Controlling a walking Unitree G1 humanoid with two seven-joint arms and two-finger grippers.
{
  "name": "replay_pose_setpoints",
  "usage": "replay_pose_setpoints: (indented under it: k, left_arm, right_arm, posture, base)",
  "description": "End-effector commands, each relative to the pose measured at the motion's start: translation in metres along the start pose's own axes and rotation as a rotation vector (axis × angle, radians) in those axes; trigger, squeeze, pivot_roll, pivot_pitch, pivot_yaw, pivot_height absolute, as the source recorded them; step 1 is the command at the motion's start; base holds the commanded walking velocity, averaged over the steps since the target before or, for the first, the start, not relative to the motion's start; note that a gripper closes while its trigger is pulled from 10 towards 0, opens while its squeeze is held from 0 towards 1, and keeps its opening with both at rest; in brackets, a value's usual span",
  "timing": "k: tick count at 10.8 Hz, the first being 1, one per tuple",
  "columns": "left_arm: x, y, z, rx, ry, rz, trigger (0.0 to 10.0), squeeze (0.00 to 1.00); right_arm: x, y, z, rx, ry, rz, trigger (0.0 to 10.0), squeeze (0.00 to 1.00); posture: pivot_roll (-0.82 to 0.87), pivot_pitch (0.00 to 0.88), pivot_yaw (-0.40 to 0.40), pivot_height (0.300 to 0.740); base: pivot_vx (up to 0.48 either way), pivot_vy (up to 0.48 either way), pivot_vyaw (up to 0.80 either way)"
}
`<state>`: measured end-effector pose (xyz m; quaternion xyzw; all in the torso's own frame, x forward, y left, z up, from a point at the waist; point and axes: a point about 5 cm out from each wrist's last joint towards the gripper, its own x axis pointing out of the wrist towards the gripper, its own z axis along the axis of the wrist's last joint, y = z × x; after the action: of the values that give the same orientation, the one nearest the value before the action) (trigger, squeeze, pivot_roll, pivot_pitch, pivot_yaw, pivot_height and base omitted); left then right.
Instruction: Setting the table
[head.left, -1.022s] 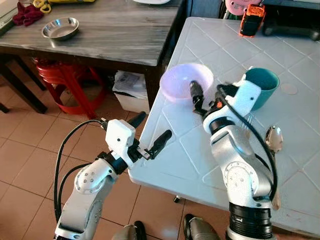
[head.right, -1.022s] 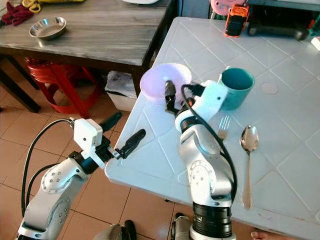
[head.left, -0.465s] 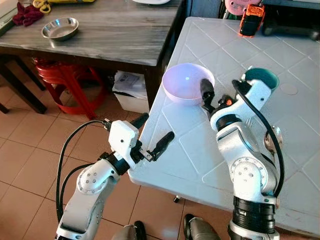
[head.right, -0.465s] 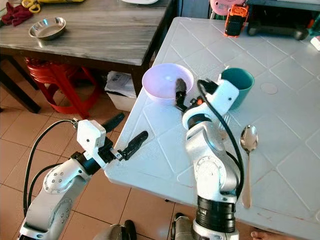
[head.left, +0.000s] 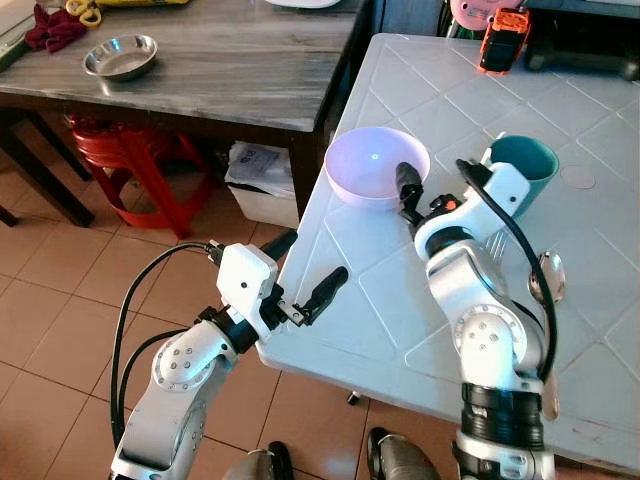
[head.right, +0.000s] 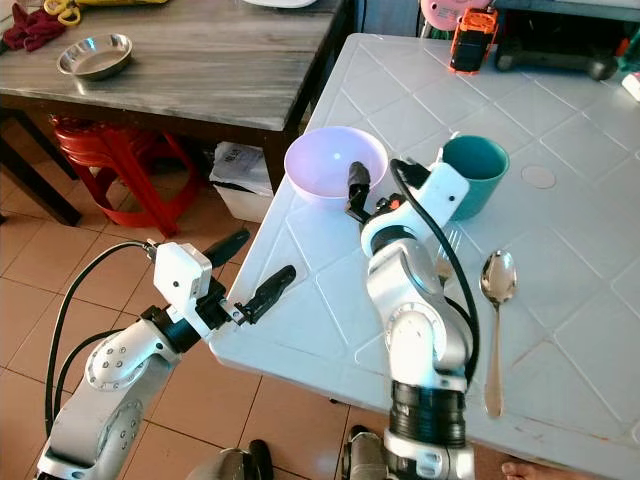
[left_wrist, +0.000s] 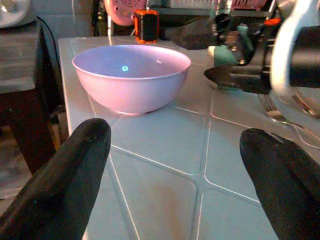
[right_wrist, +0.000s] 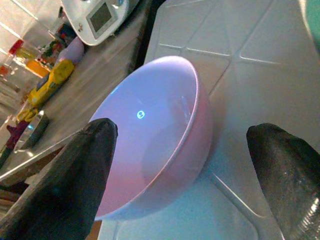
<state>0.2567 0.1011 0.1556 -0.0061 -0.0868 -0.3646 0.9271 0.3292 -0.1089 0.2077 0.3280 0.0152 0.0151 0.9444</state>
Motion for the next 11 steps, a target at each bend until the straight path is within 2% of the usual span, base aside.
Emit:
replay_pose_setpoints:
  k: [1, 2, 3, 4, 6, 8, 11]
  left_arm:
    - [-0.002, -0.004, 0.001, 0.009, 0.01, -0.018, 10.0, 0.0]
    - [-0.002, -0.004, 0.001, 0.009, 0.011, -0.02, 10.0, 0.0]
    - [-0.003, -0.005, 0.001, 0.007, 0.012, -0.021, 10.0, 0.0]
    - [-0.003, -0.006, 0.001, 0.004, 0.013, -0.023, 10.0, 0.0]
    - [-0.003, -0.007, 0.002, 0.0, 0.011, -0.029, 10.0, 0.0]
    - [-0.004, -0.008, 0.002, -0.003, 0.014, -0.031, 10.0, 0.0]
    - [-0.005, -0.008, 0.001, -0.002, 0.018, -0.028, 10.0, 0.0]
  right_arm:
    - [0.004, 0.023, -0.006, 0.067, 0.021, 0.056, 10.0, 0.0]
    - [0.008, 0.021, -0.007, 0.064, 0.03, 0.049, 10.0, 0.0]
    - [0.014, 0.018, -0.008, 0.065, 0.051, 0.046, 4.1, 0.0]
    - [0.017, 0.016, -0.009, 0.064, 0.066, 0.041, 0.0, 0.0]
    - [0.021, 0.009, -0.016, 0.099, 0.118, -0.005, 0.0, 0.0]
    - [0.021, 0.0, -0.024, 0.089, 0.167, -0.043, 0.0, 0.0]
    - [0.022, -0.009, -0.025, 0.096, 0.174, -0.073, 0.0, 0.0]
  posture:
    - [-0.15, 0.228, 0.063, 0.74]
    - [-0.15, 0.227, 0.063, 0.74]
    - [-0.15, 0.229, 0.061, 0.74]
    - [-0.15, 0.23, 0.06, 0.74]
    - [-0.15, 0.232, 0.057, 0.74]
    - [-0.15, 0.235, 0.057, 0.74]
    - [-0.15, 0.235, 0.056, 0.74]
  base:
    - [0.0, 0.0, 0.0]
    - [0.0, 0.0, 0.0]
    - [0.0, 0.0, 0.0]
    - [0.0, 0.0, 0.0]
    - [0.0, 0.0, 0.0]
    - [0.0, 0.0, 0.0]
    - [0.0, 0.0, 0.0]
